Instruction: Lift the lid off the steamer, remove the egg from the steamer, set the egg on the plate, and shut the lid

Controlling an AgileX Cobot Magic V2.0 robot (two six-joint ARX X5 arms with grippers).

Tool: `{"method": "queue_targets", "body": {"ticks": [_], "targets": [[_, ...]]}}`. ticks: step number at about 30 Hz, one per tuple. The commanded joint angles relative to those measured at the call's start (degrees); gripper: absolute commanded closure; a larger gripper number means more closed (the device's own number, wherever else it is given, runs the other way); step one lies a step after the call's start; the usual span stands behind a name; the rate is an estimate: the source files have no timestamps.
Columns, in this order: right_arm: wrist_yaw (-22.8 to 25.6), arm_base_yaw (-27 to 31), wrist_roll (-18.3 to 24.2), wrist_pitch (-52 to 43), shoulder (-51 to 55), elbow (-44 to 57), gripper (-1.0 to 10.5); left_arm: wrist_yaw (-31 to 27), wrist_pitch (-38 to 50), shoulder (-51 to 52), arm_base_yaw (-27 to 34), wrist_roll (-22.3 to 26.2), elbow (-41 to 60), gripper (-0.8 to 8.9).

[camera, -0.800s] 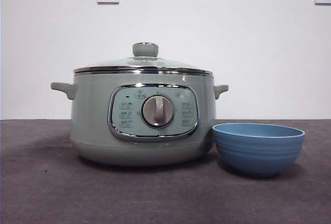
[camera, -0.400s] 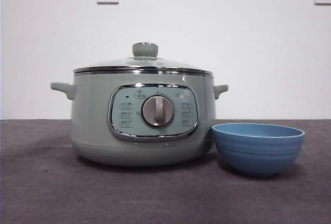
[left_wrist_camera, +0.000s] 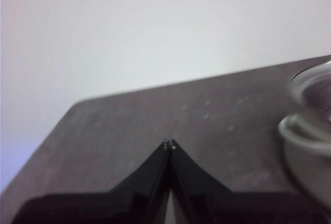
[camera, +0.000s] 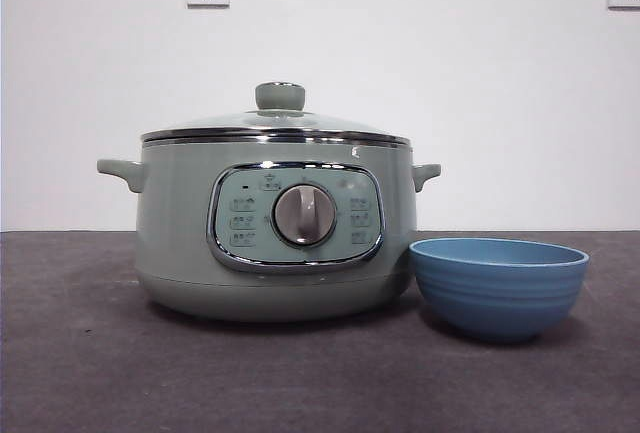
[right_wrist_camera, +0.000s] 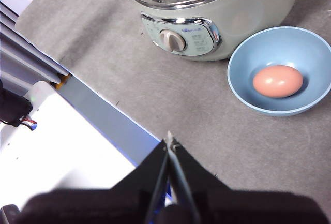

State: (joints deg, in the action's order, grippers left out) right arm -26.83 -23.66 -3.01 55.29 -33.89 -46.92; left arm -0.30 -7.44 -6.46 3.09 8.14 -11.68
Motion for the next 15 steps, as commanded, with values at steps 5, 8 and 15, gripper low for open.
{"method": "queue_targets", "body": {"ticks": [5, 8, 15], "targets": [[0.2, -0.1, 0.5, -0.3, 0.2, 0.6, 9.5, -2.9, 2.4, 4.2, 0.4, -5.7, 9.1, 8.17], [0.2, -0.1, 0.5, -0.3, 0.2, 0.6, 9.5, -2.6, 1.1, 5.9, 0.4, -8.2, 11.5, 8.17], [0.2, -0.1, 0.5, -0.3, 0.2, 0.6, 9.5, -0.5, -3.5, 6.3, 0.4, -8.9, 11.5, 8.17]]}}
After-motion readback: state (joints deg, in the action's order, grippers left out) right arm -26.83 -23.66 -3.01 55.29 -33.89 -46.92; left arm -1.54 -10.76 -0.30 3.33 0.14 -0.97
